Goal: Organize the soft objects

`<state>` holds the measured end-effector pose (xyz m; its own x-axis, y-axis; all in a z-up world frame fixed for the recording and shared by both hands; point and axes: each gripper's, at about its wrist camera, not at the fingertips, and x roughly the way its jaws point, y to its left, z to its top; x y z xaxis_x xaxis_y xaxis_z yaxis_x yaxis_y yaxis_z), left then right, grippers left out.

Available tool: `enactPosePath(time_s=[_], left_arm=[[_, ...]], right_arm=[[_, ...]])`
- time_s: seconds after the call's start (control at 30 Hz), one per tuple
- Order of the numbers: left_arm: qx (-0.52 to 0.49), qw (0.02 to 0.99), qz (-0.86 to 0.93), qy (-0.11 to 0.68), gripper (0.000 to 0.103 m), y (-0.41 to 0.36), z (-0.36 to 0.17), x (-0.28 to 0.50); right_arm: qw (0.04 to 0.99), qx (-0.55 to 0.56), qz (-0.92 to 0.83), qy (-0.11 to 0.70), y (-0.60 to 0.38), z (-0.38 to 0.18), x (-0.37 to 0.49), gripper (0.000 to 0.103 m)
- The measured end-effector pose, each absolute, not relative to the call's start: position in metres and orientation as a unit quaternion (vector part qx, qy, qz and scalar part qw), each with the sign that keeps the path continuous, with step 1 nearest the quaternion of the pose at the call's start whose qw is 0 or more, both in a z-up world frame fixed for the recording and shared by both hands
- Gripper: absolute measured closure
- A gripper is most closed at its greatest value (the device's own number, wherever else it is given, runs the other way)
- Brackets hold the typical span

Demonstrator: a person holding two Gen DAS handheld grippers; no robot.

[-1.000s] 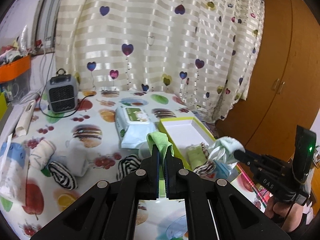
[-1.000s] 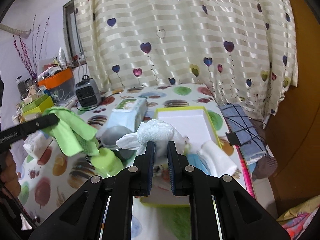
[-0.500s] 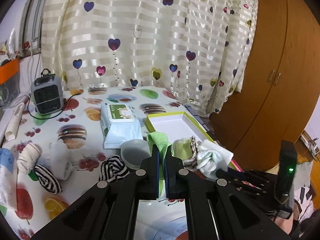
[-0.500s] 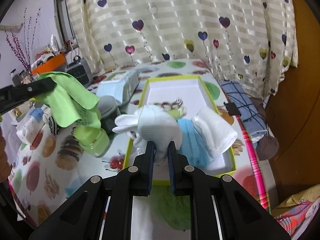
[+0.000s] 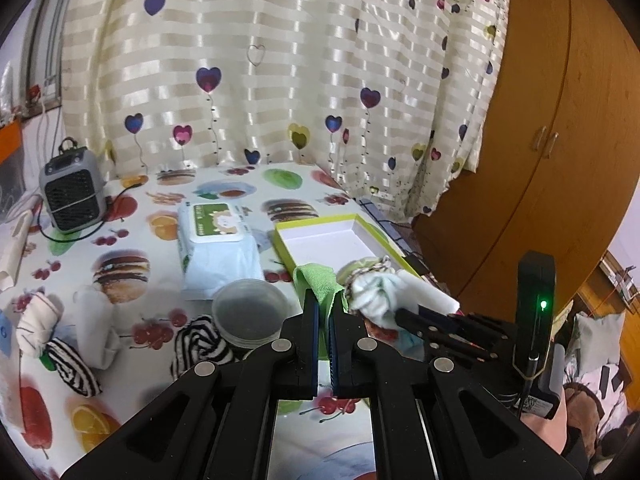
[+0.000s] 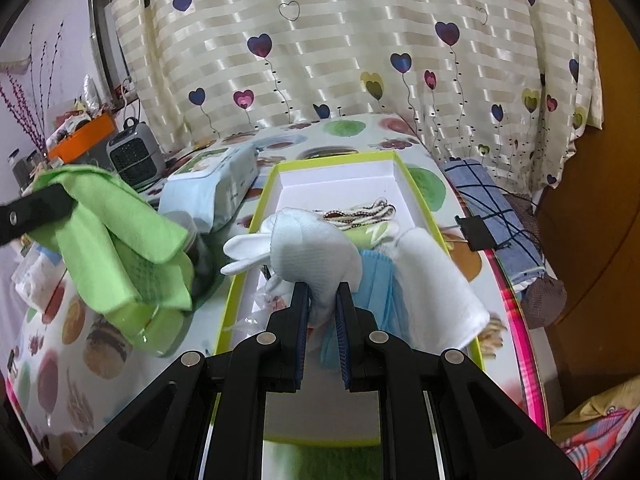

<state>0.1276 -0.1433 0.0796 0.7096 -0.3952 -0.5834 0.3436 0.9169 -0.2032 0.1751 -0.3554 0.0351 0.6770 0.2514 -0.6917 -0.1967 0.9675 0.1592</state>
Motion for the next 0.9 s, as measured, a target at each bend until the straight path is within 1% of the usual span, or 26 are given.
enactPosePath(time_s=[0.07, 0.17, 0.2, 0.23, 0.3, 0.7, 0.9], left_arm=[[-0.039, 0.922, -0.204, 0.327, 0.099, -0.147, 0.078, 0.128], [-0.04, 0.918, -0.212, 0.332, 0.099, -0.153, 0.076, 0.128], [-0.04, 0.917, -0.215, 0.334, 0.099, -0.155, 0.075, 0.128], [-0.04, 0.916, -0.217, 0.335, 0.099, -0.156, 0.074, 0.128], [-0.037, 0.914, -0.222, 0.338, 0.099, -0.16, 0.072, 0.128], [-0.031, 0.884, -0.289, 0.367, 0.099, -0.202, 0.048, 0.128], [-0.018, 0.868, -0.279, 0.411, 0.099, -0.216, 0.013, 0.145]], right_arm=[[0.913, 0.027, 0.133, 0.385, -0.352, 0.036, 0.174, 0.089], [0.914, 0.019, 0.15, 0.377, -0.35, 0.041, 0.169, 0.083], [0.916, 0.019, 0.153, 0.37, -0.351, 0.044, 0.165, 0.078], [0.918, 0.018, 0.154, 0.366, -0.353, 0.047, 0.161, 0.069], [0.922, 0.018, 0.152, 0.355, -0.357, 0.052, 0.155, 0.059], [0.931, 0.046, 0.115, 0.344, -0.389, 0.062, 0.143, 0.059], [0.93, 0.053, 0.103, 0.349, -0.396, 0.059, 0.144, 0.059]])
